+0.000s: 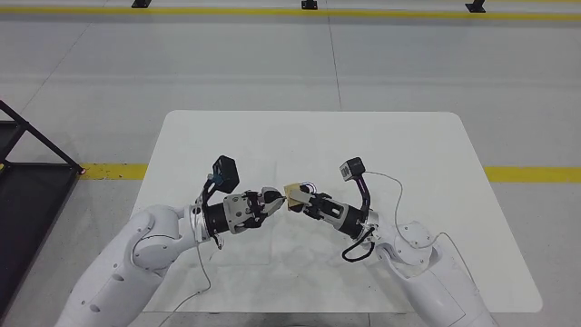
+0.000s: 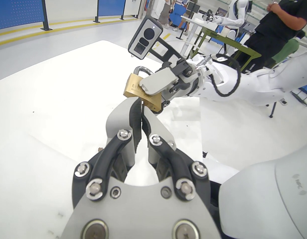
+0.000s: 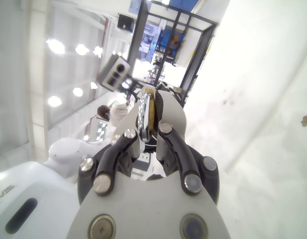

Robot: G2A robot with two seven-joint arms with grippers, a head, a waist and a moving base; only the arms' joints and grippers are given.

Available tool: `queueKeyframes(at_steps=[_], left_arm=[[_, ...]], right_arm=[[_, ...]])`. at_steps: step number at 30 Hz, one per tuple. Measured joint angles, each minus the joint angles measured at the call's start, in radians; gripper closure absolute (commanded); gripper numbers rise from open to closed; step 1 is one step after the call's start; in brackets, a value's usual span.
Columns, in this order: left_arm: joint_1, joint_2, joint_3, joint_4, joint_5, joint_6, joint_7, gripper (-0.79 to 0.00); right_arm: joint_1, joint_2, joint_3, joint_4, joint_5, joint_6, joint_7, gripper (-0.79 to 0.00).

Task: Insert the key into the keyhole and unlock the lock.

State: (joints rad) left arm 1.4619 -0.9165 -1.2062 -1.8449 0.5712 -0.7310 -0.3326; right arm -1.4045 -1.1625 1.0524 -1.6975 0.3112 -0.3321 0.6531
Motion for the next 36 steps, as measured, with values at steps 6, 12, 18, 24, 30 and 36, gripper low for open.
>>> queueKeyframes(at_steps=[6,12,18,24,30,36], left_arm=[[0.018,-0.003,-0.01,-0.021,0.098,0.017,0.051,0.0],[0.035,-0.006,-0.012,-0.036,0.177,0.023,0.098,0.0],[0.052,-0.009,-0.016,-0.055,0.287,0.036,0.158,0.0],[0.068,-0.011,-0.02,-0.063,0.365,0.055,0.207,0.0],[0.081,-0.014,-0.023,-0.075,0.428,0.08,0.245,0.0],[0.087,-0.017,-0.02,-0.083,0.482,0.088,0.272,0.0]], right_arm=[[0.0,0.0,0.0,0.0,0.0,0.0,0.0,0.0],[0.0,0.0,0.0,0.0,0.0,0.0,0.0,0.0],[0.0,0.0,0.0,0.0,0.0,0.0,0.0,0.0],[0.0,0.0,0.0,0.0,0.0,0.0,0.0,0.0],[0.0,0.0,0.0,0.0,0.0,0.0,0.0,0.0],[0.0,0.0,0.0,0.0,0.0,0.0,0.0,0.0]])
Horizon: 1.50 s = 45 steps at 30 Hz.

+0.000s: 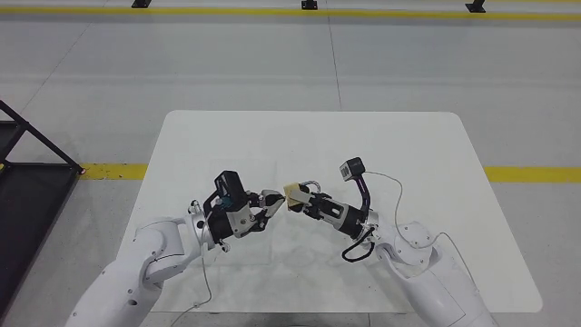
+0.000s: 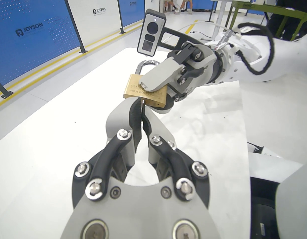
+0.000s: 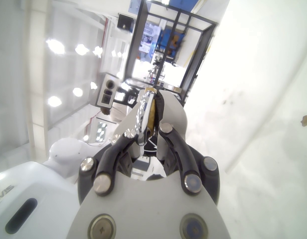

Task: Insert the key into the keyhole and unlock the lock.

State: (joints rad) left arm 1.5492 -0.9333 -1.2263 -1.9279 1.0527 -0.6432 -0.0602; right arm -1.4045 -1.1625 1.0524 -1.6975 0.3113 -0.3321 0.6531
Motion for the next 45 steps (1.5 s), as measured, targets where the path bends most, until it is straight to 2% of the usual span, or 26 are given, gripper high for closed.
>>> queueKeyframes(at_steps=[25,26,27,28,37,40,45], left_arm=[[0.035,-0.01,0.006,-0.029,0.183,0.049,0.117,0.0],[0.036,-0.01,0.006,-0.029,0.187,0.05,0.119,-0.129],[0.037,-0.011,0.006,-0.029,0.189,0.051,0.12,-0.533],[0.038,-0.011,0.006,-0.029,0.189,0.052,0.121,-0.785],[0.053,-0.014,-0.015,-0.032,0.191,0.085,0.143,-0.785],[0.075,-0.009,-0.064,-0.032,0.183,0.086,0.179,-0.785],[0.142,0.005,-0.192,-0.045,0.151,0.052,0.229,-0.785]], right_arm=[[0.0,0.0,0.0,0.0,0.0,0.0,0.0,0.0],[0.0,0.0,0.0,0.0,0.0,0.0,0.0,0.0],[0.0,0.0,0.0,0.0,0.0,0.0,0.0,0.0],[0.0,0.0,0.0,0.0,0.0,0.0,0.0,0.0],[0.0,0.0,0.0,0.0,0.0,0.0,0.0,0.0],[0.0,0.0,0.0,0.0,0.0,0.0,0.0,0.0],[0.0,0.0,0.0,0.0,0.0,0.0,0.0,0.0]])
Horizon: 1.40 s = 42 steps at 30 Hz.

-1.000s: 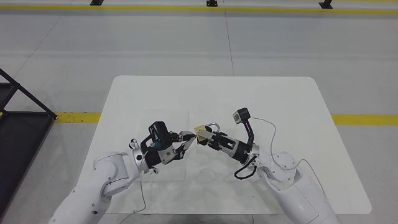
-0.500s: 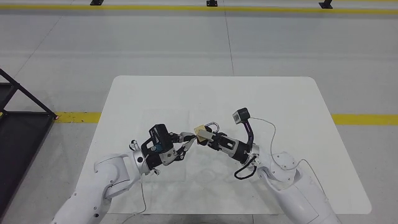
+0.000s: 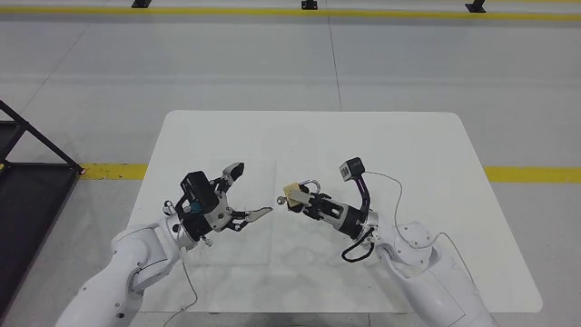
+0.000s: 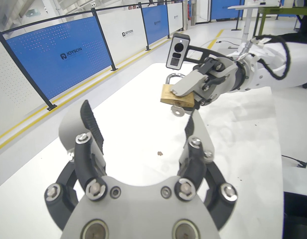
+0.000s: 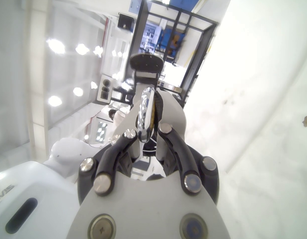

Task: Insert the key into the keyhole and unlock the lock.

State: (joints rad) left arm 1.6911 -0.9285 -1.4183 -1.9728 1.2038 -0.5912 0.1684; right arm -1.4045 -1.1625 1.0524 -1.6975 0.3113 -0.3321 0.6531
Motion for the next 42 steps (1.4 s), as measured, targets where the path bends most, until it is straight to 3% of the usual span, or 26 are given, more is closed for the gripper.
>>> queueKeyframes(at_steps=[6,15,20,26,32,42], left_arm=[[0.084,0.008,-0.135,-0.02,-0.036,-0.003,0.044,-0.785],[0.085,0.008,-0.135,-0.02,-0.036,-0.004,0.043,-0.785],[0.085,0.008,-0.135,-0.02,-0.036,-0.004,0.043,-0.785],[0.085,0.008,-0.135,-0.02,-0.036,-0.004,0.043,-0.785],[0.085,0.008,-0.135,-0.02,-0.036,-0.004,0.043,-0.785],[0.085,0.008,-0.135,-0.02,-0.036,-0.004,0.043,-0.785]], right_arm=[[0.0,0.0,0.0,0.0,0.0,0.0,0.0,0.0],[-0.002,0.002,0.006,0.003,-0.015,0.014,-0.015,0.0],[-0.057,0.013,0.018,-0.08,-0.29,0.168,-0.148,0.0],[-0.092,0.015,-0.041,-0.174,-0.581,0.398,-0.199,0.0],[-0.06,0.003,-0.11,-0.176,-0.699,0.551,-0.199,0.0],[-0.021,-0.007,-0.162,-0.158,-0.796,0.663,-0.15,0.0]])
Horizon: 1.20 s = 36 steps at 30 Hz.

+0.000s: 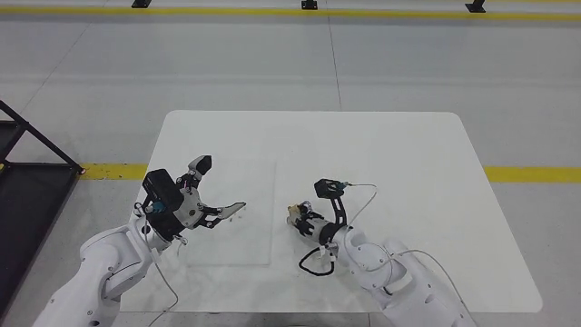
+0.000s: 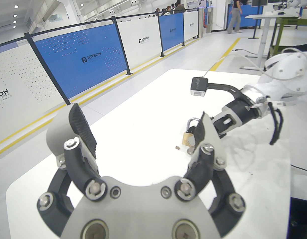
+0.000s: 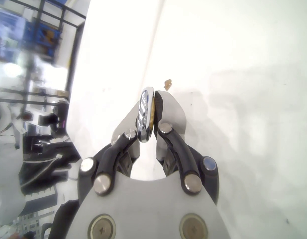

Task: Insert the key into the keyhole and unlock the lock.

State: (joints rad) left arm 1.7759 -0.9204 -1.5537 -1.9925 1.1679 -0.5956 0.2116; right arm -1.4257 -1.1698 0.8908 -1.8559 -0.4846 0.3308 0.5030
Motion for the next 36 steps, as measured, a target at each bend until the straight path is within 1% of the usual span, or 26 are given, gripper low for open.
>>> queueKeyframes(at_steps=[5,10,11,12,13,14,19,26,30,36], left_arm=[[0.0,0.0,0.0,0.0,0.0,0.0,0.0,-0.785],[0.0,0.0,0.0,0.0,0.0,0.0,0.0,-0.785],[0.0,0.0,0.0,0.0,0.0,0.0,0.0,-0.785],[0.0,0.0,0.0,0.0,0.0,0.0,0.0,-0.785],[0.0,0.0,0.0,0.0,0.0,0.0,0.0,-0.785],[0.0,0.0,0.0,0.0,0.0,0.0,0.0,-0.785],[0.0,0.0,0.0,0.0,0.0,0.0,0.0,-0.785],[0.0,0.0,0.0,0.0,0.0,0.0,0.0,-0.785],[0.0,0.0,0.0,0.0,0.0,0.0,0.0,-0.785],[0.0,0.0,0.0,0.0,0.0,0.0,0.0,-0.785]], right_arm=[[0.009,-0.003,-0.011,0.002,-0.035,0.043,0.029,0.0],[0.01,-0.005,-0.015,0.0,-0.058,0.067,0.03,0.0],[0.009,-0.006,-0.016,-0.002,-0.066,0.073,0.03,-0.074],[0.009,-0.006,-0.016,-0.003,-0.073,0.077,0.031,-0.431],[0.008,-0.006,-0.016,-0.005,-0.081,0.081,0.032,-0.69],[0.007,-0.005,-0.016,-0.008,-0.093,0.086,0.032,-0.785],[-0.001,-0.002,-0.021,-0.029,-0.173,0.105,0.036,-0.785],[-0.003,0.006,-0.051,-0.063,-0.37,0.146,0.102,-0.785],[-0.002,0.005,-0.064,-0.078,-0.453,0.172,0.121,-0.785],[-0.02,0.003,-0.075,-0.114,-0.548,0.172,0.069,-0.785]])
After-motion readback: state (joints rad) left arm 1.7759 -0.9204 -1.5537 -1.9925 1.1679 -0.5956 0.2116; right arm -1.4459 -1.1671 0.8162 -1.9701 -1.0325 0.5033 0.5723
